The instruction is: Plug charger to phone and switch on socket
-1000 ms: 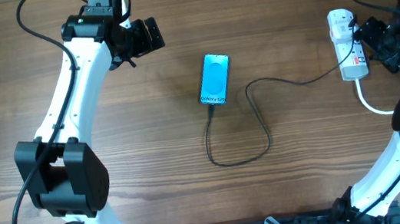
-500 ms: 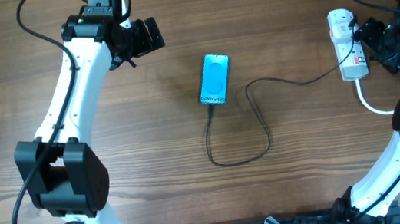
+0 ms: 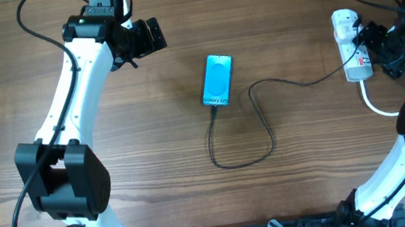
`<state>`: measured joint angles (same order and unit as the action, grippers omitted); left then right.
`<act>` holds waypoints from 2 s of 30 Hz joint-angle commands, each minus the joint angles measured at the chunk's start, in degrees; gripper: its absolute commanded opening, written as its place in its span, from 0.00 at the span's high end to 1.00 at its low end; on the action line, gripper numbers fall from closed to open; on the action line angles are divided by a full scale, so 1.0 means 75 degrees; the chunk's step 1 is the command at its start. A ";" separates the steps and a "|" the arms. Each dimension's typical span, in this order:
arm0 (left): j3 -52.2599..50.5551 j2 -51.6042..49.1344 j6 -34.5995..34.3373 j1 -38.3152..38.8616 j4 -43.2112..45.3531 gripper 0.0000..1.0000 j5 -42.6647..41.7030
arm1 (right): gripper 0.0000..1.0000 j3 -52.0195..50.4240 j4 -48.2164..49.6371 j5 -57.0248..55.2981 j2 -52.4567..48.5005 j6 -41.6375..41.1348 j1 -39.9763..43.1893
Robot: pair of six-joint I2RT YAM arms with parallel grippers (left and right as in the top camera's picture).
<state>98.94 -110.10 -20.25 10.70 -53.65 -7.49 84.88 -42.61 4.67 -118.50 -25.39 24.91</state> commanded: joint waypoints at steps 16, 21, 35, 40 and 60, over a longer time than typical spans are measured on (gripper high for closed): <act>-0.0006 -0.0064 0.0041 -0.0015 0.0000 0.00 0.0073 | 0.00 -0.0717 -0.2422 -0.0892 0.5240 0.0367 -0.1227; -0.0006 -0.0064 0.0041 -0.0015 0.0000 0.00 0.0073 | 0.00 -0.1626 -0.2556 -0.0516 0.6939 0.0519 -0.1288; -0.0006 -0.0064 0.0041 -0.0015 0.0000 0.00 0.0073 | 0.00 -0.3908 -0.1920 0.0181 0.9530 -0.0627 -0.1291; -0.0006 -0.0064 0.0041 -0.0015 0.0000 0.00 0.0073 | 0.00 -0.3908 -0.1920 0.0181 0.9092 -0.0641 -0.1291; -0.0006 -0.0064 0.0041 -0.0015 0.0000 0.00 0.0070 | 0.00 -0.5971 0.0720 0.0988 1.0448 0.1833 -0.3185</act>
<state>98.94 -110.10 -20.25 10.70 -53.82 -7.29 45.01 -40.91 11.20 -46.85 -19.22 4.19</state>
